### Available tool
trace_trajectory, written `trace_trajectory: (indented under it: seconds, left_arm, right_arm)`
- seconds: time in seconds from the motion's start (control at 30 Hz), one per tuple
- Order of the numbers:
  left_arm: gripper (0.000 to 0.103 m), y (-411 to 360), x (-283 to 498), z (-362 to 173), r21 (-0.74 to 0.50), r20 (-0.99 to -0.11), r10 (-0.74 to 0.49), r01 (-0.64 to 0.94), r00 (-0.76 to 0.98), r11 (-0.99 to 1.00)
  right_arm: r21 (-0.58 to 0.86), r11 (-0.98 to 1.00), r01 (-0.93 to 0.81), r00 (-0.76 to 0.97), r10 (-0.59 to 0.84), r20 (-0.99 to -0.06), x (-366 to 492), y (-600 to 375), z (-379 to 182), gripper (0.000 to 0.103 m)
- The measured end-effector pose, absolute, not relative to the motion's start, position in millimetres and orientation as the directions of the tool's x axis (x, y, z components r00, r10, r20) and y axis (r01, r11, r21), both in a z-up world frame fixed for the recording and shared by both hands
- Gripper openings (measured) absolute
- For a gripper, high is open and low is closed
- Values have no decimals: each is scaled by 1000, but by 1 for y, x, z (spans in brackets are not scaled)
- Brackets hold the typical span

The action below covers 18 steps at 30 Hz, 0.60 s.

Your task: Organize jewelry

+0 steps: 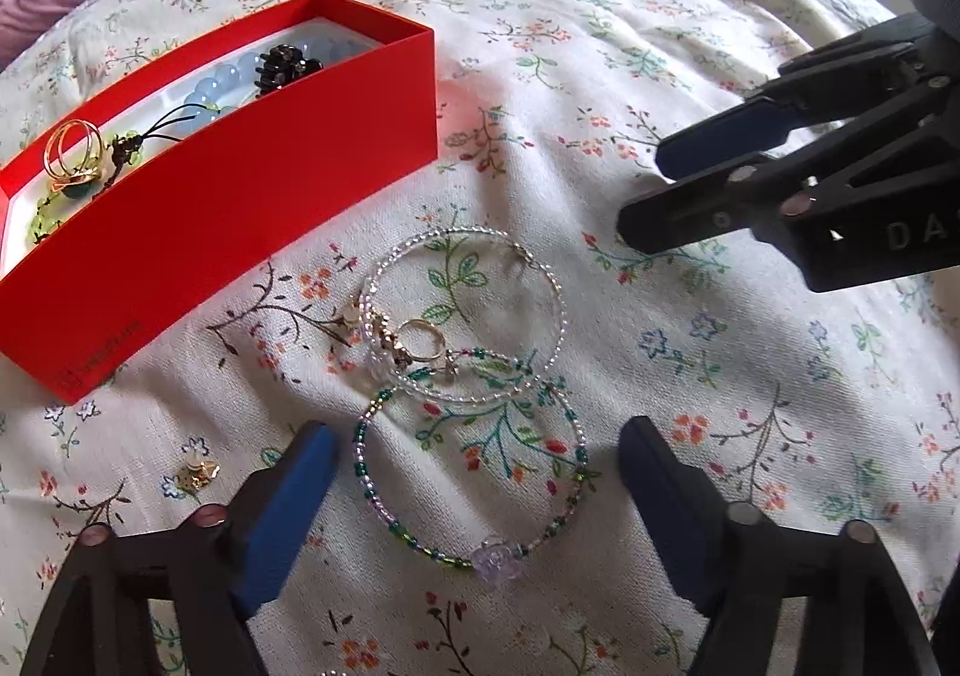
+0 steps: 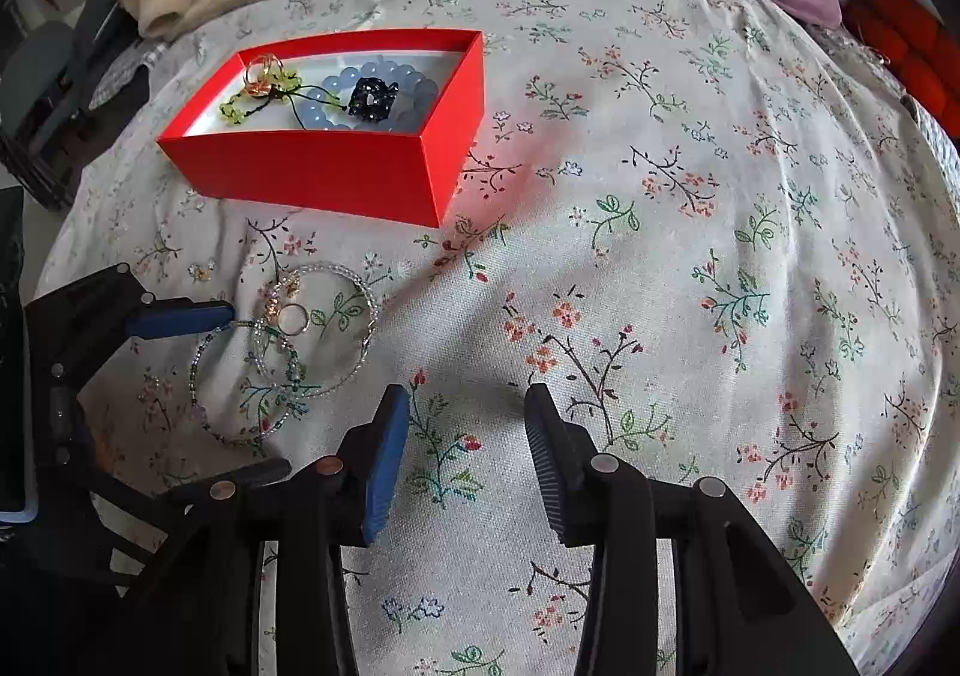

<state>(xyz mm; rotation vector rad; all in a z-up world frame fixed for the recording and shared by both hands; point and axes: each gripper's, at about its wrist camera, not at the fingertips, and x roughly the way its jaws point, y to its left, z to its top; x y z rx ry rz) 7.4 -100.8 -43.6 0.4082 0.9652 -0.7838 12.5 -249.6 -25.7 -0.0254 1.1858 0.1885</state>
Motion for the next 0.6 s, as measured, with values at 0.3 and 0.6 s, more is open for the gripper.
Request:
trace_trajectory:
  seconds: [0.3,0.6]
  left_arm:
    - [54,-88,8,-40,-20,-845,-408,743,344,669]
    - [54,-65,-1,-33,13,-858,-376,747,350,664]
  right_arm:
    - [88,982,-169,353,144,-924,11,-245,-27,44]
    - [141,964,-225,350,215,-912,17,-220,-28,65]
